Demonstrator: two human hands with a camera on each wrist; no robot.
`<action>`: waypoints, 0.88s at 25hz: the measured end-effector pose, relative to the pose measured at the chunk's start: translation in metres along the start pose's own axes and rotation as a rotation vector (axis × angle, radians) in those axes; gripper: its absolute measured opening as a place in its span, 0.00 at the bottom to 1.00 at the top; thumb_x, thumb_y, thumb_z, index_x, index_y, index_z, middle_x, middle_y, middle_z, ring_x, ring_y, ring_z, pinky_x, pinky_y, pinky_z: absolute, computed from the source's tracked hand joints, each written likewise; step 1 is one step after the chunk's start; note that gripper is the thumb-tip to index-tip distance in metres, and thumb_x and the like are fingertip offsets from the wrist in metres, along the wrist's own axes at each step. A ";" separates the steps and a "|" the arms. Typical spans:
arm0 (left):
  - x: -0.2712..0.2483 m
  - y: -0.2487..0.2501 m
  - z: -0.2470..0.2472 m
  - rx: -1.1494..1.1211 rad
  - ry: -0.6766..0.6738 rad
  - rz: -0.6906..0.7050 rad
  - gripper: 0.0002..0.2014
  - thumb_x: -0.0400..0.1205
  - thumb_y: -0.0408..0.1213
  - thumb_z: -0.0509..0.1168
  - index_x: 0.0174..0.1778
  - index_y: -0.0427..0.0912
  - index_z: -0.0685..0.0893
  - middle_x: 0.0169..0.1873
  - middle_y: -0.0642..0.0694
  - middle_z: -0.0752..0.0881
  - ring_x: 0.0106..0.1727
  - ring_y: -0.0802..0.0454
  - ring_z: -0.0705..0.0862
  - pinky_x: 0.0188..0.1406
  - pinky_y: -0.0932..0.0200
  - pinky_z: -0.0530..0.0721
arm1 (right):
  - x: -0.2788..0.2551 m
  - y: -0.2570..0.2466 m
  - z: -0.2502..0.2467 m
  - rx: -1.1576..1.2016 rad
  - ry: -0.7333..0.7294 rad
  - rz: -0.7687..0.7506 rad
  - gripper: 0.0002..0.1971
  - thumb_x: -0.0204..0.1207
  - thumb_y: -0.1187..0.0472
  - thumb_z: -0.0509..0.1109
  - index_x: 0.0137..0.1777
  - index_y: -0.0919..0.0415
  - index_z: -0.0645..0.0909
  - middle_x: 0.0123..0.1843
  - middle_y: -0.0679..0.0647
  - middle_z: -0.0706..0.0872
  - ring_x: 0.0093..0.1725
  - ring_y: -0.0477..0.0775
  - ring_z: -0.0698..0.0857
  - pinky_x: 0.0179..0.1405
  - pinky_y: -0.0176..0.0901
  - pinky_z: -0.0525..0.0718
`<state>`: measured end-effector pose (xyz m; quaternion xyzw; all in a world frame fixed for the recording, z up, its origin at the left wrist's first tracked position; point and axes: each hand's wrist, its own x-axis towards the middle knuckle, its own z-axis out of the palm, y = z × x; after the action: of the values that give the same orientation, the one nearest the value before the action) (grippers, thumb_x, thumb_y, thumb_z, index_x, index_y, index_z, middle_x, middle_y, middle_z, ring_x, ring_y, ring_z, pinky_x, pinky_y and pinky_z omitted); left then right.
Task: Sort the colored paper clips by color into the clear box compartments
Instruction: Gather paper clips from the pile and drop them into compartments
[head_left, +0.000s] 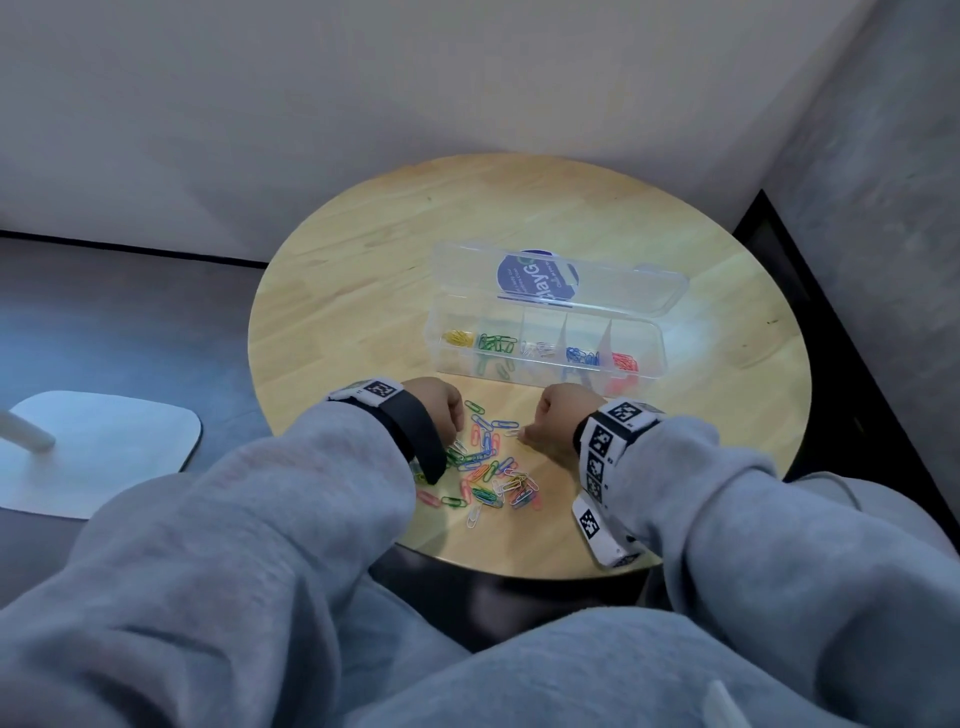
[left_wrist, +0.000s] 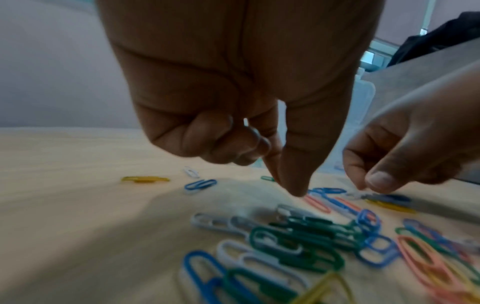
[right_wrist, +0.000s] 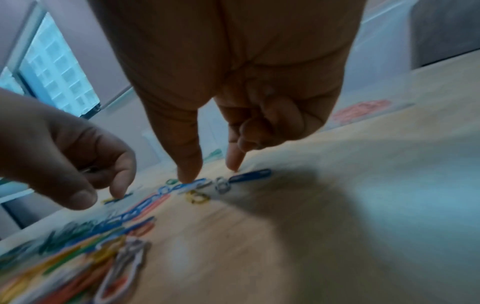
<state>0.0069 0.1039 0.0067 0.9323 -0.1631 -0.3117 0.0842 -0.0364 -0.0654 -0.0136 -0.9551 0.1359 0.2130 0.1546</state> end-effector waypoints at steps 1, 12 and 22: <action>0.001 0.001 0.002 0.036 -0.006 0.014 0.09 0.75 0.29 0.64 0.43 0.49 0.81 0.29 0.57 0.75 0.39 0.52 0.76 0.23 0.65 0.68 | -0.001 -0.002 0.002 -0.008 0.012 -0.050 0.16 0.70 0.51 0.73 0.53 0.59 0.82 0.54 0.54 0.86 0.54 0.56 0.85 0.51 0.42 0.82; 0.016 -0.004 0.010 0.110 -0.108 0.010 0.04 0.75 0.33 0.67 0.38 0.47 0.81 0.39 0.49 0.84 0.42 0.49 0.80 0.41 0.59 0.77 | 0.001 0.002 0.003 0.042 -0.043 -0.112 0.05 0.73 0.63 0.65 0.37 0.55 0.77 0.43 0.55 0.85 0.45 0.56 0.82 0.43 0.42 0.80; 0.016 -0.003 0.014 0.095 -0.119 0.054 0.04 0.76 0.35 0.68 0.37 0.48 0.80 0.37 0.51 0.83 0.41 0.52 0.79 0.37 0.62 0.77 | -0.001 0.020 -0.004 0.901 -0.199 0.218 0.10 0.77 0.71 0.55 0.37 0.60 0.70 0.30 0.59 0.75 0.24 0.52 0.71 0.21 0.36 0.67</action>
<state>0.0106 0.1000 -0.0142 0.9103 -0.2074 -0.3561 0.0383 -0.0423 -0.0852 -0.0147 -0.7481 0.2989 0.2385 0.5423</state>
